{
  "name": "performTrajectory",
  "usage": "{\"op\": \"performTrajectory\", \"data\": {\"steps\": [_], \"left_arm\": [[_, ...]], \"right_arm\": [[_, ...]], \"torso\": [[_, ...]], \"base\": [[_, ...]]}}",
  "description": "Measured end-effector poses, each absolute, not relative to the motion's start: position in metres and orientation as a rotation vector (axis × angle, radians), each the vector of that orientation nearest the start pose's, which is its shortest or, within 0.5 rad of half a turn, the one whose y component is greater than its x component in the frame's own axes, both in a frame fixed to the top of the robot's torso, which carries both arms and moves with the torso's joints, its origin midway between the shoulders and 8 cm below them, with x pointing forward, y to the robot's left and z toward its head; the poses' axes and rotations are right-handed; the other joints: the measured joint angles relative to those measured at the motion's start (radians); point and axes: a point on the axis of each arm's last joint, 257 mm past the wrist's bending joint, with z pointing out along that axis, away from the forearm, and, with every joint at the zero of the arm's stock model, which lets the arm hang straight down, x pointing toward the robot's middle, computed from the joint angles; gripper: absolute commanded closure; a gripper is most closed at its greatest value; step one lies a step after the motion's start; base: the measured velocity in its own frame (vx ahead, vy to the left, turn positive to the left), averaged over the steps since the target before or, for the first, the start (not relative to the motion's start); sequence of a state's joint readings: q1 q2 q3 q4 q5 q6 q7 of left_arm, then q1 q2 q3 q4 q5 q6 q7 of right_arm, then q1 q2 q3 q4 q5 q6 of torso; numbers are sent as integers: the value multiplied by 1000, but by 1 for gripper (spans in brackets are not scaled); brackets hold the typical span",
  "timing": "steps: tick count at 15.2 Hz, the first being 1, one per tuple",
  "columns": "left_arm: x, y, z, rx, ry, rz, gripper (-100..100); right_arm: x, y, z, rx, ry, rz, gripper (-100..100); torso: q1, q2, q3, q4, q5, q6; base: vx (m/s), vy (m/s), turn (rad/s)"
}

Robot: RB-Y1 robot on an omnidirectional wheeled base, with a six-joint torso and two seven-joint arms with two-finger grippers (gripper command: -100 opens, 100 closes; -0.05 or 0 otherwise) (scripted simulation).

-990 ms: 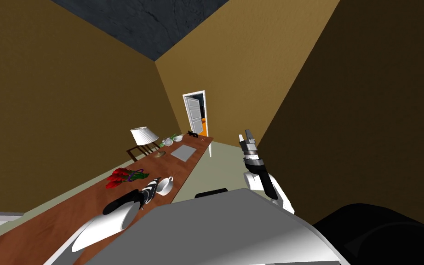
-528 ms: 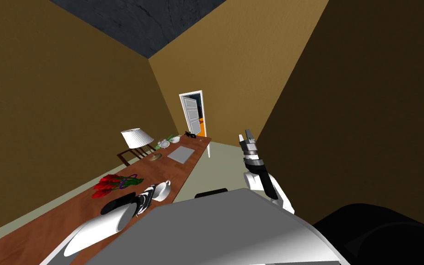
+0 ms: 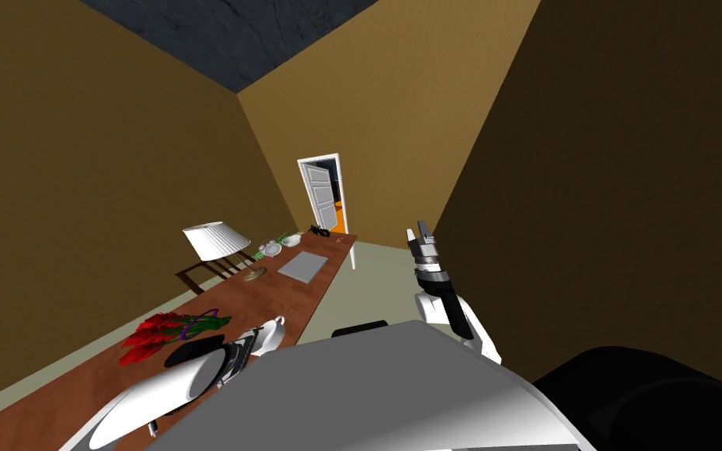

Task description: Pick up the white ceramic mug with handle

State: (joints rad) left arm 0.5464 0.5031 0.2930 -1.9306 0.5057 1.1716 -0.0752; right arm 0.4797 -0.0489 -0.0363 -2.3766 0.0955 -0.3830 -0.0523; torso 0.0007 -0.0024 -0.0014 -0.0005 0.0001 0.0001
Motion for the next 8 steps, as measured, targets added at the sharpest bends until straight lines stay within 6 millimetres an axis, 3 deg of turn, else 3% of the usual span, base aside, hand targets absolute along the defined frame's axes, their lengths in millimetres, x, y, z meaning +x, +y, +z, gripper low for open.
{"op": "performTrajectory", "data": {"steps": [8], "left_arm": [[164,479,-425,-2262,1866,-55,-100]], "right_arm": [[345,-273,51,584,688,1253,0]], "torso": [[0,0,0,0,0,0]], "base": [[23,14,-83]]}}
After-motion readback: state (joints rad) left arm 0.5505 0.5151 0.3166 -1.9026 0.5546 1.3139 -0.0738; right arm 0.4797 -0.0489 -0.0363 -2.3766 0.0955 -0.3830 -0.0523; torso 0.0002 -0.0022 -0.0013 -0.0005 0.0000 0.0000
